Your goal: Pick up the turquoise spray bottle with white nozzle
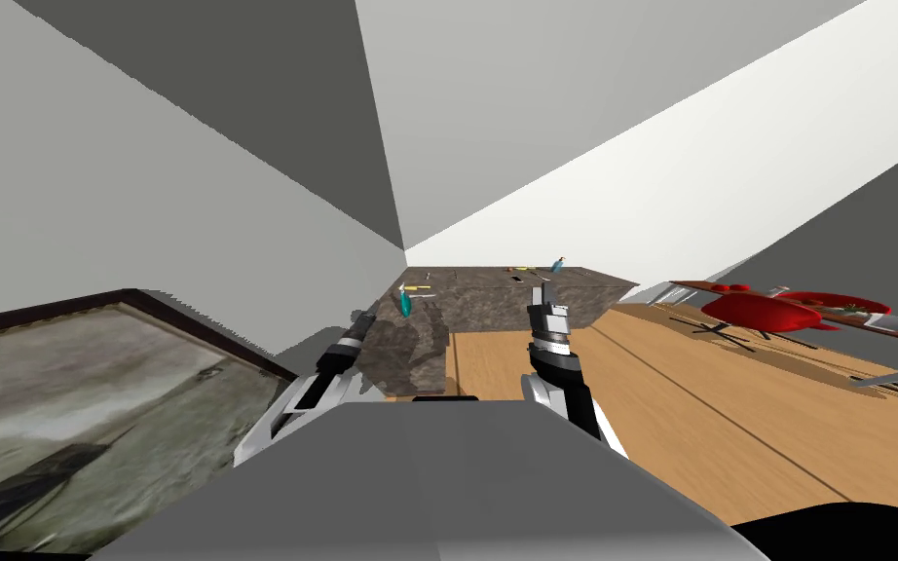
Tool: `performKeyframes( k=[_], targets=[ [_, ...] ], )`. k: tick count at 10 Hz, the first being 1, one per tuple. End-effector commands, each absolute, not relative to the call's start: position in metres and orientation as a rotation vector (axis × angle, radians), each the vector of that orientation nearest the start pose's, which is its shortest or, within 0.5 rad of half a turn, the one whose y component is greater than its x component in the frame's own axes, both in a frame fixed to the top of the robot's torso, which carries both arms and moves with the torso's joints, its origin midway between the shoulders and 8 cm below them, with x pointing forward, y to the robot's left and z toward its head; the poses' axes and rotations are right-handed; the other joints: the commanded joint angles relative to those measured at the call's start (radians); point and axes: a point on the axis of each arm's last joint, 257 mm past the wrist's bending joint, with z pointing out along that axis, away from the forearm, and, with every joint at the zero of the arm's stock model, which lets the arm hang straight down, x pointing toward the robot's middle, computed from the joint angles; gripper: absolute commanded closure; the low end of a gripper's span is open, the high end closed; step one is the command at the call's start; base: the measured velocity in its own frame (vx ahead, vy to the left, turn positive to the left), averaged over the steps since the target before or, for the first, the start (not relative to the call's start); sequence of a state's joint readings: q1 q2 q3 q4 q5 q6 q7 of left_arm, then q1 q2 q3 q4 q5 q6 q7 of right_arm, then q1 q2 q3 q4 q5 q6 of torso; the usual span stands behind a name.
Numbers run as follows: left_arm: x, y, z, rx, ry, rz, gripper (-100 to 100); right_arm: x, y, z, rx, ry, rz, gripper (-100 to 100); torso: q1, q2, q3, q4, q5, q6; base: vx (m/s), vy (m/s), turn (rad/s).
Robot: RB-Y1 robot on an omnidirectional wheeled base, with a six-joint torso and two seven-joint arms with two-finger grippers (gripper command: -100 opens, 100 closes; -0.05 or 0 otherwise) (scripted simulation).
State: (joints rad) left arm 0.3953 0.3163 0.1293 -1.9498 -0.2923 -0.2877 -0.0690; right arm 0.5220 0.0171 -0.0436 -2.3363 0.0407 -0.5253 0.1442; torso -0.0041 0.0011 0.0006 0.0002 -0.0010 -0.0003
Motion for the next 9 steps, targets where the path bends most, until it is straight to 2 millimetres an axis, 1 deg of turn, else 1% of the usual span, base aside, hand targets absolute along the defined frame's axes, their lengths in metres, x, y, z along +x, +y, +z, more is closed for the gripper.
performKeyframes(
  k=[1, 3, 4, 7, 9],
  targets=[
    [0.431, 0.351, -0.145, -0.495, 1.31, -0.657, -100, 0.324, -0.288, 0.047, 0.536, 0.611, 1.102, 0, 0.0, 0.0, 0.0, 0.0, 0.0, 0.0, -0.007, -0.06, -0.135],
    [0.436, 0.37, -0.165, -0.477, 1.378, -0.556, -100, 0.324, -0.288, 0.047, 0.536, 0.611, 1.102, 0, 0.0, 0.0, 0.0, 0.0, 0.0, 0.0, 0.007, -0.073, -0.189],
    [0.436, 0.37, -0.165, -0.477, 1.378, -0.556, -100, 0.324, -0.288, 0.047, 0.536, 0.611, 1.101, 0, 0.0, -0.001, 0.0, 0.0, 0.0, 0.0, 0.004, -0.047, -0.054],
    [0.441, 0.405, -0.192, -0.445, 1.472, -0.396, -100, 0.324, -0.288, 0.047, 0.536, 0.611, 1.101, 0, 0.001, 0.0, 0.0, 0.0, 0.0, 0.0, 0.003, -0.052, -0.155],
    [0.442, 0.431, -0.206, -0.421, 1.529, -0.286, -100, 0.324, -0.288, 0.047, 0.536, 0.611, 1.101, 0, 0.0, 0.0, 0.0, 0.0, 0.0, 0.0, -0.001, -0.077, -0.183]
  ],
)
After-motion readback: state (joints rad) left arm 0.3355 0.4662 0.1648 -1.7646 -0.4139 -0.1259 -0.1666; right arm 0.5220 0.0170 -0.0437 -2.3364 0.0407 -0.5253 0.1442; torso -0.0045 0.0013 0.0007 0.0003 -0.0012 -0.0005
